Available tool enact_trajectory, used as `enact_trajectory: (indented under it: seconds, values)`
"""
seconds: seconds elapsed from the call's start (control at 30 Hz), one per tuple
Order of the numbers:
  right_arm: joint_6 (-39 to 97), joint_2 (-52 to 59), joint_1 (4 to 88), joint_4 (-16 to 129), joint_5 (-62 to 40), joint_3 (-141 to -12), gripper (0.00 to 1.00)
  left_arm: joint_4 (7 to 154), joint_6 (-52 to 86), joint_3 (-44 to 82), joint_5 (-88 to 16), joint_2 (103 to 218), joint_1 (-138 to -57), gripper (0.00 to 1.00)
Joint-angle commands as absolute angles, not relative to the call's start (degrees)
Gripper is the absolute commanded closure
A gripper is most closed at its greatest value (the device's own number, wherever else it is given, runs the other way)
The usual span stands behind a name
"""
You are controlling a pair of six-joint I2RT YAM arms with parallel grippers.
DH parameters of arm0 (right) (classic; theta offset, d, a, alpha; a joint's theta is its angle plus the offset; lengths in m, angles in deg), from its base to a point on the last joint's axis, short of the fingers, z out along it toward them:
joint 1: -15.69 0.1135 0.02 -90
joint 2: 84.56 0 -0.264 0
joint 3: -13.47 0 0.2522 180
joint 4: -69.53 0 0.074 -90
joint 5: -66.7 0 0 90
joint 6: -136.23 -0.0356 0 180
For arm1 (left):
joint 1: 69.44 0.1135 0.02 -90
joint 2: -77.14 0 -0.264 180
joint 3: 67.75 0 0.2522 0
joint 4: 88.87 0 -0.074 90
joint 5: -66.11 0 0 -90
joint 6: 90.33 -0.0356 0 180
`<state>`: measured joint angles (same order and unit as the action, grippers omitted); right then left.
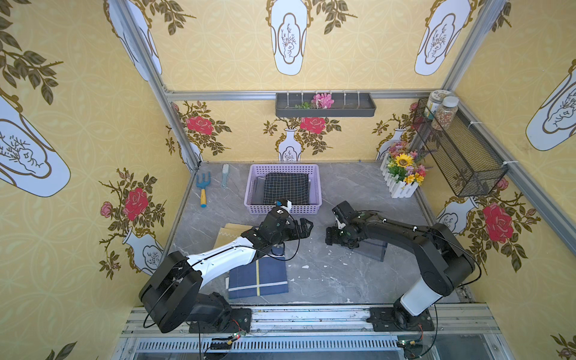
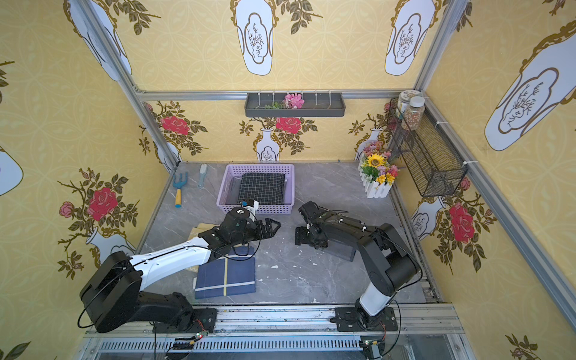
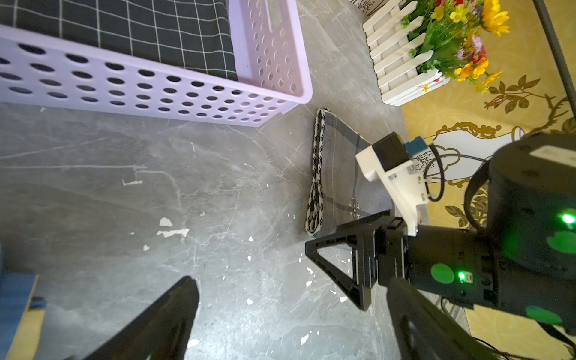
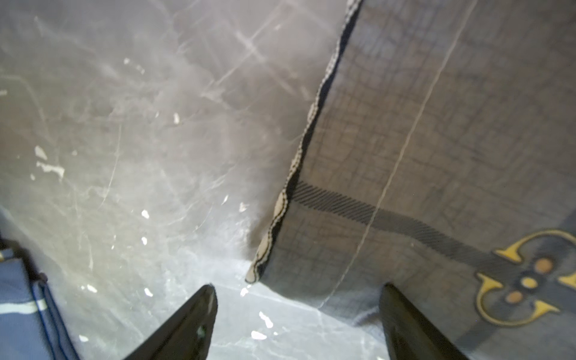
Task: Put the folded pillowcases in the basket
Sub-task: Move the pillowcase to the center of the board.
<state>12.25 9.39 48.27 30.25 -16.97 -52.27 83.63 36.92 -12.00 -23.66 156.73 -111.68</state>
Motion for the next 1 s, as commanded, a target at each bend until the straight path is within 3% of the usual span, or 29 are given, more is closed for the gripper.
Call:
enact_trajectory:
  seconds: [0.0,0.5,0.73,0.97]
  values:
    - [8.3,8.7,51.7,29.2,-15.5,-50.8,0.15,82.4,36.2,-11.7,-22.5,157.1,-111.6,0.0]
    - [-2.9,8.5,68.6,31.3,-16.9,-52.2,0.15,79.3,36.6,-13.5,-20.1,155.0,-111.6,0.0]
    - [-1.2,3.0,66.8,24.5,-21.5,-53.9,0.15,80.3,36.3,-13.4,-23.0,156.2,-111.6,0.02]
    - [3.5,-6.5,55.1,18.8,-22.2,-49.4,0.14,81.3,35.5,-11.7,-25.5,159.1,-111.9,0.05]
